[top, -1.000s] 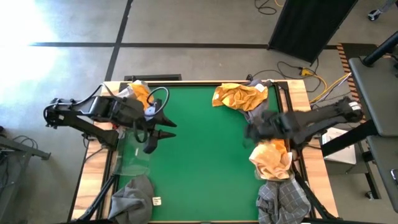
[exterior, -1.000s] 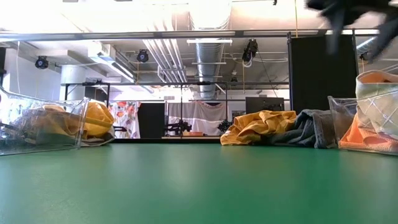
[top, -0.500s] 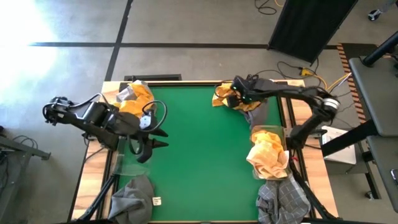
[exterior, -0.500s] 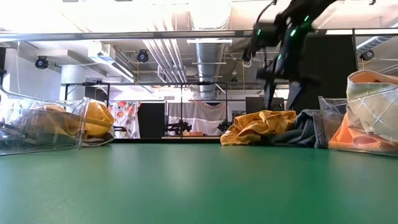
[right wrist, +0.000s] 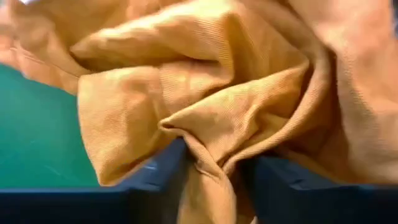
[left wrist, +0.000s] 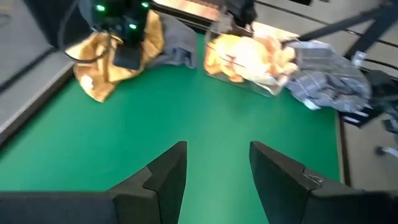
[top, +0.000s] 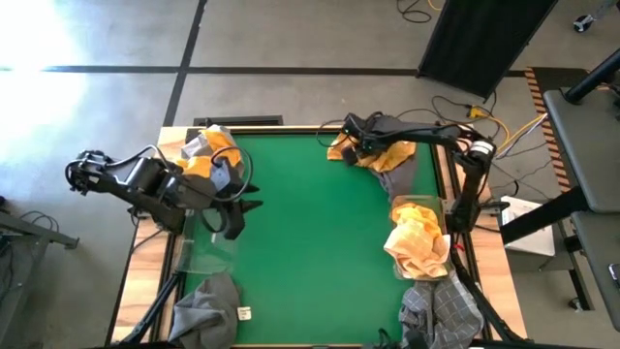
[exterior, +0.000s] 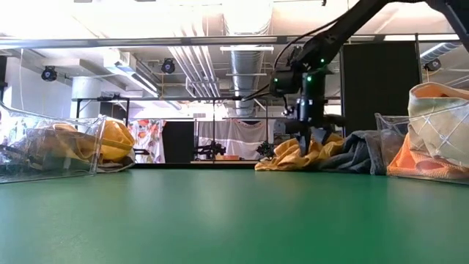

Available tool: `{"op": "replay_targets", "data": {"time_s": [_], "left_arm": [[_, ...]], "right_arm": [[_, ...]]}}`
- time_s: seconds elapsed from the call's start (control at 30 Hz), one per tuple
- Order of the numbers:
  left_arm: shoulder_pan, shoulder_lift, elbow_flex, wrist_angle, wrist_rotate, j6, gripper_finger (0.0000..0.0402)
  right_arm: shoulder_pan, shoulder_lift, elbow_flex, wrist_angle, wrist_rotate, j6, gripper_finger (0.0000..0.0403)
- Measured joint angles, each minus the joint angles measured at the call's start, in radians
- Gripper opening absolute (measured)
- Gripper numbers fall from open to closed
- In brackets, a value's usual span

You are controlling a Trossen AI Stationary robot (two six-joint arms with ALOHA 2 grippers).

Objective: Sort microfiber towel by color & place in baskets
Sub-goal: Put the right orange microfiber towel into the right transparent bin

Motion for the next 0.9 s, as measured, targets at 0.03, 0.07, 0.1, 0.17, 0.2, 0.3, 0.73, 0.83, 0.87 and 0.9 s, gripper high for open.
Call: {"op": "replay_targets", "data": {"time_s": [0.03, 0.07, 0.1, 0.17, 0.2, 0.3, 0.73, 0.83, 0.87, 0.9], "left_arm": [[0.001, -0.001, 0.0, 0.0, -0.014, 0.005, 0.016], [0.002, -0.002, 0.0, 0.0, -0.025, 0.012, 0.016], [0.006, -0.003, 0.0, -0.001, -0.035, 0.016, 0.016], [0.016, -0.006, 0.0, -0.001, -0.036, 0.022, 0.016], [0.022, -0.007, 0.0, -0.001, -0.036, 0.024, 0.016], [0.045, -0.007, 0.0, 0.0, -0.036, 0.042, 0.016], [0.194, 0.005, 0.0, 0.093, -0.016, 0.25, 0.016], [0.217, 0.013, 0.0, 0.128, 0.0, 0.286, 0.016], [0.222, 0.016, 0.0, 0.142, 0.004, 0.295, 0.016], [0.225, 0.019, 0.0, 0.156, 0.014, 0.304, 0.016]], "right_arm": [[0.004, -0.006, 0.012, 0.002, 0.008, -0.024, 0.0104], [0.01, -0.018, 0.022, 0.003, 0.015, -0.046, 0.0075], [0.017, -0.036, 0.034, 0.0, 0.021, -0.065, 0.0047], [0.036, -0.089, 0.065, -0.001, 0.022, -0.106, 0.0022], [0.049, -0.119, 0.084, -0.002, 0.021, -0.125, 0.0019], [0.099, -0.22, 0.14, -0.042, 0.017, -0.143, 0.0012], [0.457, -0.703, 0.3, -0.278, -0.4, -0.157, 0.0011], [0.482, -0.798, 0.328, -0.338, -0.497, -0.017, 0.0012], [0.486, -0.827, 0.331, -0.343, -0.516, 0.029, 0.0012], [0.487, -0.855, 0.332, -0.345, -0.528, 0.07, 0.0012]]}}
